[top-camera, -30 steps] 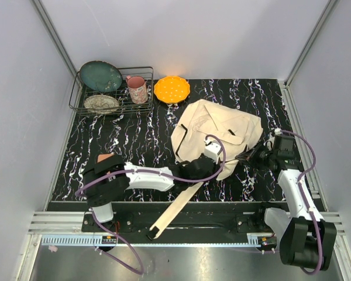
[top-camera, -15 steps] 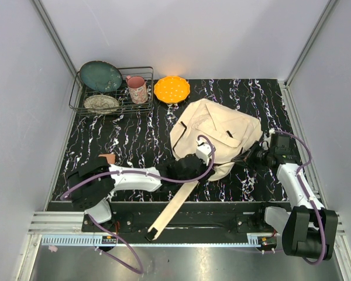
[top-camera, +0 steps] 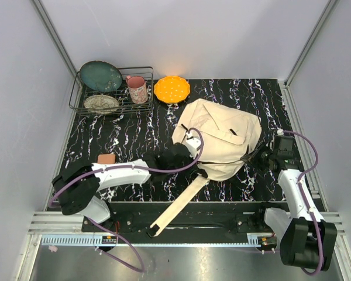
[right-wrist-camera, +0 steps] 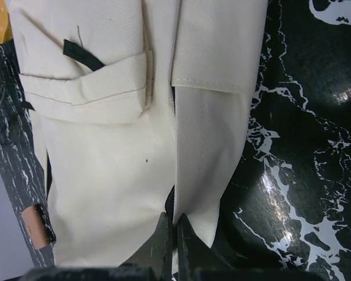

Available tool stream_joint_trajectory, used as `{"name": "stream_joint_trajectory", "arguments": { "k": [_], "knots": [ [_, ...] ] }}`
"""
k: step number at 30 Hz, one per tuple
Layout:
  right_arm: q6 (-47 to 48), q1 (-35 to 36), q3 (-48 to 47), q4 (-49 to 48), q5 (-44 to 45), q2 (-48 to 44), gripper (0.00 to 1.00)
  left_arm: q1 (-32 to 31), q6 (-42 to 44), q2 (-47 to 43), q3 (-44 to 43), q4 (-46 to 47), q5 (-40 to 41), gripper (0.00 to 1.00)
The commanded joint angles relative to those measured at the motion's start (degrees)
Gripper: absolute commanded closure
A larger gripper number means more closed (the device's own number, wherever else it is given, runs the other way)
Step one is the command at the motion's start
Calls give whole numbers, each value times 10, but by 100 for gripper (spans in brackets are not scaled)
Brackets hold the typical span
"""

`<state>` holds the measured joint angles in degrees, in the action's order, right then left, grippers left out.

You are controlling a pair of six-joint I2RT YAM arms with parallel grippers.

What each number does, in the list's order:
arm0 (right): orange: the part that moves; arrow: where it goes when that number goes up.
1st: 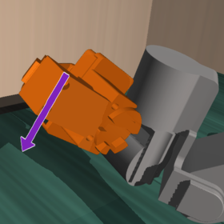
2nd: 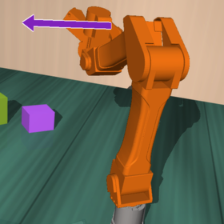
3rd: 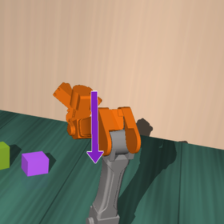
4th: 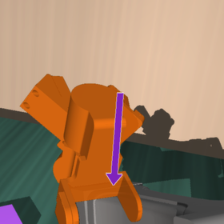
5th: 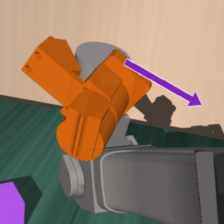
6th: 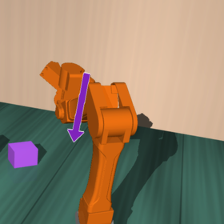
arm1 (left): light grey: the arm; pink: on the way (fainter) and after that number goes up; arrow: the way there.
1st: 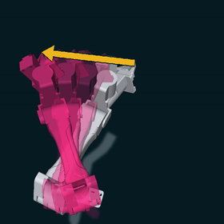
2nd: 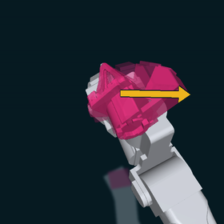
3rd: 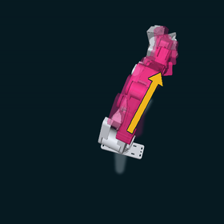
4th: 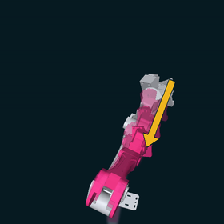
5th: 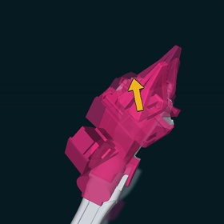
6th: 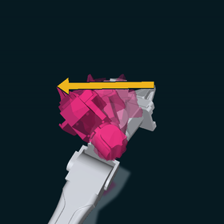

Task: Pack the student bag
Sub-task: Zip the student bag at the center of the board.

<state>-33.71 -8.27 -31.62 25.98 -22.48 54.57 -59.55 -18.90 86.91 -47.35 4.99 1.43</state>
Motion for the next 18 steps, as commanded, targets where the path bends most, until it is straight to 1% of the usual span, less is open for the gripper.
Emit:
{"name": "stream_joint_trajectory", "arguments": {
  "k": [1,2,4,5,6,7,8,9,10,11,12,13,15,16,18],
  "knots": [
    [11,-21,-2,-52,142,4,100,53,42,-43,30,-75,-2,100],
    [8,-20,-6,-56,140,9,100,61,44,-46,36,-69,-24,100],
    [1,-21,-18,-62,125,23,99,65,51,-45,31,-77,-28,100],
    [0,-21,-25,-61,111,26,91,64,51,-40,27,-79,-40,100],
    [-2,-21,-29,-59,73,26,77,62,50,-38,24,-77,-49,100],
    [-3,-21,-40,-44,51,19,45,58,49,-32,20,-74,-56,100],
    [-6,-21,-45,-31,28,13,30,52,47,-30,9,-72,-60,100],
    [-7,-21,-51,-12,-17,4,22,36,47,-26,-1,-74,-59,100],
    [-13,-20,-58,29,-33,-23,11,29,47,-18,-10,-74,-57,100],
    [-22,-21,-57,44,-49,-42,7,22,46,-11,-29,-75,-59,100],
    [-29,-21,-55,62,-68,-62,6,11,44,-7,-41,-77,-62,100],
    [-48,-21,-50,98,-73,-106,5,8,40,4,-48,-76,-70,100],
    [-70,-20,-44,129,-105,-148,5,-1,39,11,-75,-79,-77,100],
    [-99,-20,-32,148,-118,-182,5,-5,39,16,-82,-79,-78,100],
    [-139,-18,-10,148,-154,-212,5,-9,40,18,-102,-83,-87,100]
  ]
}}
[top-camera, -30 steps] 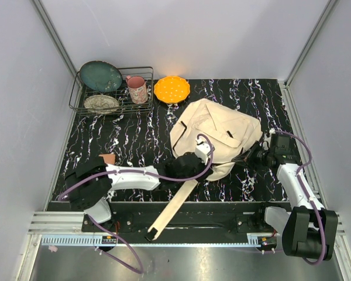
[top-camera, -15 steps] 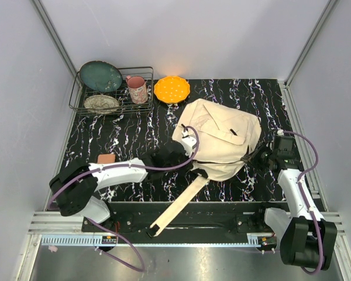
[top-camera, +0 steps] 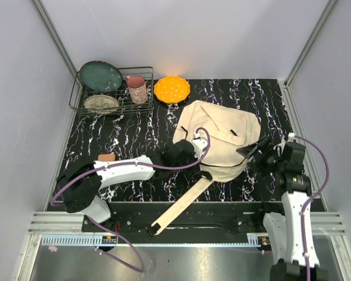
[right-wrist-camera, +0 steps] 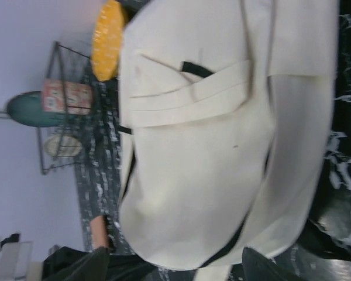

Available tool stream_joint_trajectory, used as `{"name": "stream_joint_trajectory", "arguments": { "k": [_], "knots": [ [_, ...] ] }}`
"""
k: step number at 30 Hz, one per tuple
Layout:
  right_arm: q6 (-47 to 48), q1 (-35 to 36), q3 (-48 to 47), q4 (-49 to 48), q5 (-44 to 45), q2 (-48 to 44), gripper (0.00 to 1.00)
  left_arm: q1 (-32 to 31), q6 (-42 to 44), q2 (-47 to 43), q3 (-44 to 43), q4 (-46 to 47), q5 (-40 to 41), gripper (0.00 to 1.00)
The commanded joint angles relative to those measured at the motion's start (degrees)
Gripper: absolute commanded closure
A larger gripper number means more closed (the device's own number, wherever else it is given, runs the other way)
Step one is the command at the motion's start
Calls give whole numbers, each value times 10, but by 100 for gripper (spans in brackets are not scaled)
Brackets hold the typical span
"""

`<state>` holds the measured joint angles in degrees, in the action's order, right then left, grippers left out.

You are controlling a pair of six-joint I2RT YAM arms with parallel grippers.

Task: Pack the student bag
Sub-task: Zip the student bag at the center of the board.

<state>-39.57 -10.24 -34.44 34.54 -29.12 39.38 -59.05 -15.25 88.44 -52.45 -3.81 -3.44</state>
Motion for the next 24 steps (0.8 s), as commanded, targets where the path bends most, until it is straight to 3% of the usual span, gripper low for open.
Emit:
{"name": "stream_joint_trajectory", "arguments": {
  "k": [1,6,16,24],
  "knots": [
    [-102,0,30,75,-87,-80,5,-17,7,4,-59,1,-41,100],
    [-185,1,74,48,-116,-123,7,-34,17,9,-99,-17,-45,100],
    [-246,4,110,-18,-112,-122,8,-75,15,41,-156,-29,-38,100],
    [-253,6,133,-112,-106,-65,20,-95,14,55,-187,-26,-40,100]
  ]
}}
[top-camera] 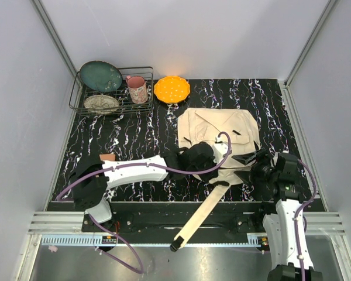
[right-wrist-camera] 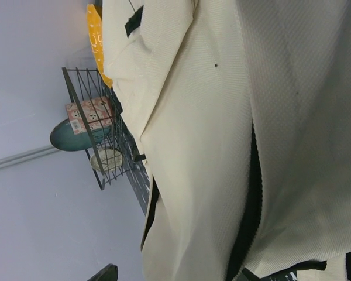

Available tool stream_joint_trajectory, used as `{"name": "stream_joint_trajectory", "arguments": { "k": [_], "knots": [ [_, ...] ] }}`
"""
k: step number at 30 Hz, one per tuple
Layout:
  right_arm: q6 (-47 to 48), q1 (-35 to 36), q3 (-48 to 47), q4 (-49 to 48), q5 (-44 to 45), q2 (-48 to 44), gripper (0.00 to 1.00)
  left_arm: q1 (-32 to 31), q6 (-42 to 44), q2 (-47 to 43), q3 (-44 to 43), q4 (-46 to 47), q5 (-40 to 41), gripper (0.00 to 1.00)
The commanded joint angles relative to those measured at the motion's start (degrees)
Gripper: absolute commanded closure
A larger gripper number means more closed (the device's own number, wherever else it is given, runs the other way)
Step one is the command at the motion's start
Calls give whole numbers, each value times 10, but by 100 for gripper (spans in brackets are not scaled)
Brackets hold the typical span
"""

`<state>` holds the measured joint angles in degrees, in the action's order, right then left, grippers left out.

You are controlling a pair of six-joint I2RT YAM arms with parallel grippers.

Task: Pack the student bag
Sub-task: Zip the student bag at the center of the board.

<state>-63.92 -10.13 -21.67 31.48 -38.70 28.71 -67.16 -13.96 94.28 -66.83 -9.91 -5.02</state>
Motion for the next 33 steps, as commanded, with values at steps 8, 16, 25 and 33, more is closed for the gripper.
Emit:
{"name": "stream_joint_trajectory", "arguments": {
  "k": [8,16,25,33],
  "knots": [
    [53,13,-26,-90,9,108,65,-16,2,5,-58,36,-21,100],
    [133,12,-85,-97,60,182,100,-15,8,-18,-37,31,2,100],
    [231,7,-180,-62,168,238,100,9,18,-90,67,-5,72,100],
    [303,-5,-238,-16,257,262,100,113,4,-183,197,16,55,100]
  ]
}}
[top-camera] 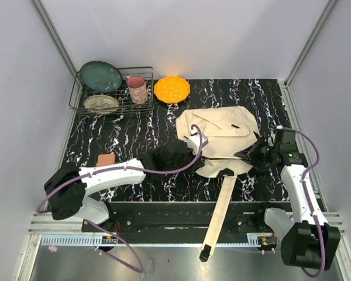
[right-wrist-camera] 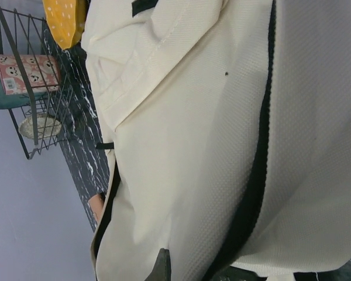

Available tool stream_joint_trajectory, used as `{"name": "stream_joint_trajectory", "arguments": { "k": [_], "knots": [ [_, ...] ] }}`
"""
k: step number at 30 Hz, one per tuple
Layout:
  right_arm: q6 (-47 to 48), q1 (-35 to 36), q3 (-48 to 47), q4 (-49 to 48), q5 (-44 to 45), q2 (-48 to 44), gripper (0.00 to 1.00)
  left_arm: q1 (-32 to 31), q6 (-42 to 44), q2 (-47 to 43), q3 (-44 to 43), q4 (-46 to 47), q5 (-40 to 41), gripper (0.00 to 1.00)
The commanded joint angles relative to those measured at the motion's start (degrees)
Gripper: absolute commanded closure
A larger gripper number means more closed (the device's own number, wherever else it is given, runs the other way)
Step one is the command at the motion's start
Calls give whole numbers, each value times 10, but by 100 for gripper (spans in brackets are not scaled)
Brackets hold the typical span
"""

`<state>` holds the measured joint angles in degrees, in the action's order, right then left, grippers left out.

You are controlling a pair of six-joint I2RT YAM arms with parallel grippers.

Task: Pack the student bag
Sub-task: Zip the student bag at the center of the board.

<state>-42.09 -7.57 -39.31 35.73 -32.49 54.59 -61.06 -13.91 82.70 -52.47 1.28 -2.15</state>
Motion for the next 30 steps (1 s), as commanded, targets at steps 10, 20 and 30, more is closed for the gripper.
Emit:
{"name": "stream_joint_trajectory", "arguments": {
  "k": [10,20,30],
  "knots": [
    [127,-52,-116,-39,250,40,100,101,28,-46,73,-96,25,100],
    [54,-54,-45,-57,-34,10,17,67,-7,9,5,-37,-83,100],
    [-103,-52,108,-15,-109,-186,14,-6,-3,89,-111,-41,-114,100]
  ]
}}
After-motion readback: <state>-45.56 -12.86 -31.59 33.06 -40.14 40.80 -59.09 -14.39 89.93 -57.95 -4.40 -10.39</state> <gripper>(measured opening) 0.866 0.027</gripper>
